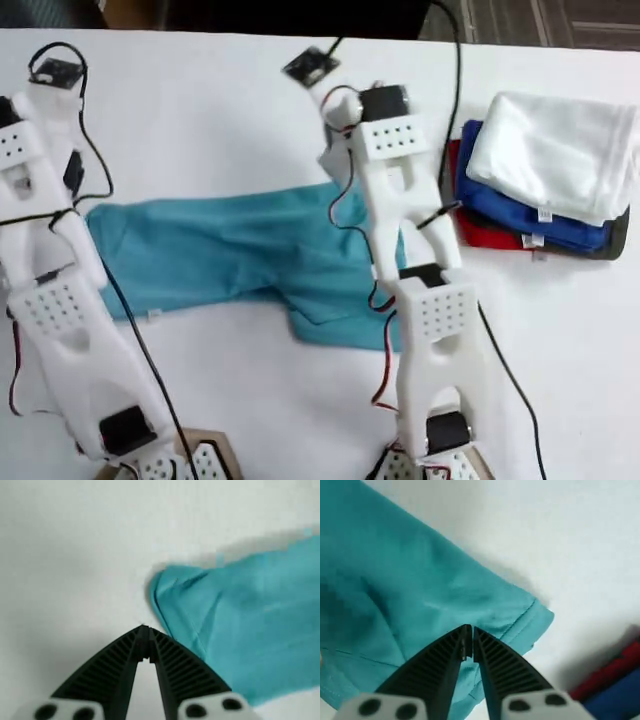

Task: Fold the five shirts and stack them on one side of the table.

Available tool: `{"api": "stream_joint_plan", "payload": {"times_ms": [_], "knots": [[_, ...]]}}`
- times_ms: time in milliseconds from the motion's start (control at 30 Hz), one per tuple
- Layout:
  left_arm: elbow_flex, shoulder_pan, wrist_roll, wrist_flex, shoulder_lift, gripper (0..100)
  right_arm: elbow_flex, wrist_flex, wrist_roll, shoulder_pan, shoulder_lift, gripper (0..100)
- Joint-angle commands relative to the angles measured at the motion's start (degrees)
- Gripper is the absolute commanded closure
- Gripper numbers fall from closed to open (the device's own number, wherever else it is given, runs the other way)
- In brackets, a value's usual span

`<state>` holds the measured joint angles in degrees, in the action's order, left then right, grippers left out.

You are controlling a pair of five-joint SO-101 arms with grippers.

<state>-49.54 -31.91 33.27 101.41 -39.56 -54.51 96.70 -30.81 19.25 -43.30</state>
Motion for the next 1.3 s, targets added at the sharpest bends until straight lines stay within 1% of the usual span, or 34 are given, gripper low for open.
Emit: {"api": "stream_joint_plan", "payload": {"times_ms": [0,100,200,267,333,433,567,633,733,833,933,1100,1200,1267], "knots": [[20.26,2.37,2.2,-1.05,16.97,97,0.26,1.36,0.09,1.27,5.93,97.8],[38.81,2.55,2.9,-10.9,26.46,97,7.56,1.36,0.18,3.03,11.65,97.8],[55.96,3.16,2.9,-21.89,33.93,97,19.08,0.84,0.09,4.62,19.38,97.7],[64.4,4.48,2.64,-27.78,37.1,97,27.69,-1.45,0.35,4.88,24.92,97.7],[69.32,5.27,2.46,-31.21,38.33,97,37.36,-5.67,0.44,4.88,30.46,97.7],[73.36,4.92,2.9,-34.11,38.33,97,52.75,-12.44,0.44,5.58,38.73,97.8],[76.18,2.55,3.43,-36.48,38.33,97,72.97,-22.37,0.44,7.25,47.08,97.8],[76.53,2.29,4.92,-35.34,38.24,97,81.58,-28.62,0.44,7.52,49.98,97.8],[77.93,2.46,5.01,-33.32,38.51,97,91.08,-35.12,0.44,7.52,53.14,97.8],[79.87,2.55,5.19,-33.23,38.33,97,96.53,-38.2,0.44,7.16,54.46,97.8],[81.89,2.37,5.36,-33.76,38.33,97,99.52,-39.08,0.44,7.16,54.9,97.8],[85.32,2.37,4.92,-40.7,38.33,97,101.54,-38.55,0.44,7.6,54.99,97.8],[86.64,2.55,4.75,-43.52,38.33,97,100.22,-36.53,0.0,7.52,55.52,97.8],[88.13,2.55,3.25,-45.19,38.33,97,98.11,-35.21,0.0,7.52,57.63,97.8]]}}
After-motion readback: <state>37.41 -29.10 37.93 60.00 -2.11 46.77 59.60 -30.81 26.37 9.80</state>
